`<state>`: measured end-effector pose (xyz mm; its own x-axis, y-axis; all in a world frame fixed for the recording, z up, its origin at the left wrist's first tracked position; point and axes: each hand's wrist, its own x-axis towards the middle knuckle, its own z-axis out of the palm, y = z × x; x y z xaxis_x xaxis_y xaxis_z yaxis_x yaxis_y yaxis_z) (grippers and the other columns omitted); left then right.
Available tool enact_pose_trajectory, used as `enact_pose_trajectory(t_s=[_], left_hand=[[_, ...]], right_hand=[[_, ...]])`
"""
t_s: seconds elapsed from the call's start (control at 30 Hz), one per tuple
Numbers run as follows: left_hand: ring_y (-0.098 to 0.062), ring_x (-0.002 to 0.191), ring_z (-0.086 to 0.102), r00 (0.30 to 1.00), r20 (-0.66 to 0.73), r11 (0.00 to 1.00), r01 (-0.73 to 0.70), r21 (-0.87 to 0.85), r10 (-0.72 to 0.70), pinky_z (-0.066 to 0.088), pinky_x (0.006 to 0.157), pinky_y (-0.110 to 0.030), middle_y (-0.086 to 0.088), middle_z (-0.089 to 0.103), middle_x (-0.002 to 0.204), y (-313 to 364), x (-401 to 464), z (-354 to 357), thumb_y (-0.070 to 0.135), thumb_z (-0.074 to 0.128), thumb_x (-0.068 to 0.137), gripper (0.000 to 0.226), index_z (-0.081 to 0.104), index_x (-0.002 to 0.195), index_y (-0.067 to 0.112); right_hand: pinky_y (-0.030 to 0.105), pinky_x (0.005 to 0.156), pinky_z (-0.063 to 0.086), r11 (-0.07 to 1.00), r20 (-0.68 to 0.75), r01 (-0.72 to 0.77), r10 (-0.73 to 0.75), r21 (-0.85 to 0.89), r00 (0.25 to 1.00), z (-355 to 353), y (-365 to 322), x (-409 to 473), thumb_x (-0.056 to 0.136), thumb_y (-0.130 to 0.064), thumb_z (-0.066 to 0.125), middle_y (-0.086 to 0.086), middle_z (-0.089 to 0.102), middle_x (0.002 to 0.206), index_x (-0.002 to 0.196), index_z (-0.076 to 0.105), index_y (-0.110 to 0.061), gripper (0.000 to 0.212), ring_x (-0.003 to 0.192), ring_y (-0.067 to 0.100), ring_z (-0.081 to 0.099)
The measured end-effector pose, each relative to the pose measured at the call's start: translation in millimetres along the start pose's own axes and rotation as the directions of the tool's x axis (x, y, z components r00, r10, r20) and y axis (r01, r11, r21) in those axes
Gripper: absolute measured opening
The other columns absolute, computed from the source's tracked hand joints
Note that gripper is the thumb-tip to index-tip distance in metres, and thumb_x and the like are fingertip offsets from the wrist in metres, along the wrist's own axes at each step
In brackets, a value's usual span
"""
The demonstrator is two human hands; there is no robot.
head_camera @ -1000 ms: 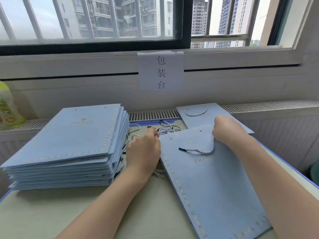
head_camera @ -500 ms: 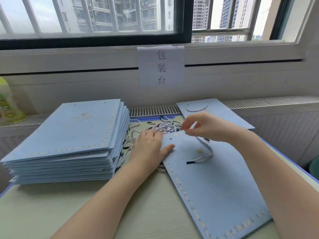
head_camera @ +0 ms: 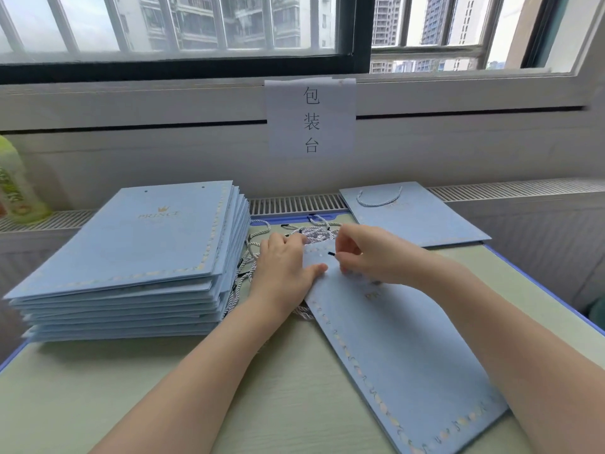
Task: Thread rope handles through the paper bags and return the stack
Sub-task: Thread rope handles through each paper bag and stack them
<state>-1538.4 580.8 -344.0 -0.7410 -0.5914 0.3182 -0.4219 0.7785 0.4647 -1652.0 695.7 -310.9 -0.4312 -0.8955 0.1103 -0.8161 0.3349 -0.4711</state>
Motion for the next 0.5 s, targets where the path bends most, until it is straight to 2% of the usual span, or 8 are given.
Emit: enact_pose_trajectory(t_s=[0.03,0.1,0.17,0.3,0.37,0.43,0.5], left_hand=[[-0.024,0.12,0.038,1.0,-0.014,0.999,0.006,-0.052,-0.007,0.028,0.095,-0.026,-0.01,0.046,0.122,-0.6,0.8,-0.2,0.035,0.065,0.086,0.053,0.049,0.131,0.014],[-0.023,0.115,0.044,0.999,-0.04,0.992,-0.006,-0.129,0.001,0.031,0.092,-0.025,-0.01,0.051,0.12,-2.5,2.3,0.0,0.03,0.065,0.087,0.044,0.054,0.126,0.014],[-0.022,0.113,0.048,0.998,-0.065,0.985,-0.027,-0.168,0.017,0.033,0.088,-0.024,-0.009,0.054,0.118,-3.5,3.0,0.1,0.026,0.062,0.089,0.036,0.057,0.123,0.014],[-0.022,0.113,0.046,0.99,-0.141,0.974,-0.047,-0.222,0.016,0.029,0.087,-0.021,-0.007,0.056,0.115,-3.1,3.3,-1.0,0.021,0.055,0.092,0.026,0.06,0.117,0.013],[-0.022,0.113,0.042,0.986,-0.166,0.975,-0.05,-0.214,0.014,0.027,0.087,-0.021,-0.007,0.055,0.113,-1.2,3.0,-2.0,0.017,0.053,0.093,0.023,0.061,0.114,0.013],[-0.022,0.111,0.044,0.984,-0.18,0.968,-0.06,-0.245,0.016,0.03,0.09,-0.023,-0.009,0.056,0.111,0.0,3.0,-2.8,0.01,0.052,0.093,0.021,0.063,0.11,0.009],[-0.023,0.108,0.05,0.985,-0.175,0.95,-0.061,-0.305,0.007,0.038,0.093,-0.028,-0.011,0.06,0.108,0.6,2.0,-3.3,0.004,0.051,0.092,0.019,0.063,0.107,0.004]], right_hand=[[0.021,0.053,0.044,0.999,-0.054,0.033,-0.031,0.032,0.998,3.5,1.2,2.7,0.091,-0.015,0.049,-0.003,0.062,0.082,0.089,0.053,-0.019,0.006,0.066,0.008,0.052],[0.014,0.058,0.04,0.994,-0.122,0.109,-0.104,0.029,0.987,8.0,1.6,5.7,0.092,-0.009,0.051,-0.004,0.062,0.076,0.094,0.058,-0.016,0.01,0.063,0.001,0.051],[0.012,0.062,0.041,0.986,-0.187,0.162,-0.155,0.025,0.97,9.4,0.4,7.2,0.091,-0.006,0.054,-0.004,0.062,0.072,0.096,0.062,-0.011,0.011,0.062,0.005,0.054],[0.019,0.066,0.036,0.96,-0.311,0.25,-0.277,-0.125,0.909,11.4,-0.9,9.6,0.088,-0.006,0.059,0.003,0.064,0.079,0.093,0.066,-0.004,0.009,0.07,0.014,0.05],[0.027,0.069,0.04,0.942,-0.327,0.275,-0.326,-0.194,0.887,13.7,-2.1,11.0,0.088,-0.005,0.058,0.008,0.065,0.085,0.09,0.065,-0.003,0.008,0.076,0.021,0.052],[0.033,0.065,0.042,0.92,-0.323,0.309,-0.376,-0.241,0.868,15.8,-3.8,11.4,0.085,-0.002,0.057,0.01,0.064,0.082,0.083,0.063,-0.002,0.006,0.074,0.027,0.055],[0.031,0.057,0.037,0.898,-0.32,0.341,-0.421,-0.277,0.849,16.8,-5.4,10.9,0.081,-0.001,0.057,0.007,0.059,0.072,0.075,0.06,-0.003,0.007,0.063,0.026,0.05]])
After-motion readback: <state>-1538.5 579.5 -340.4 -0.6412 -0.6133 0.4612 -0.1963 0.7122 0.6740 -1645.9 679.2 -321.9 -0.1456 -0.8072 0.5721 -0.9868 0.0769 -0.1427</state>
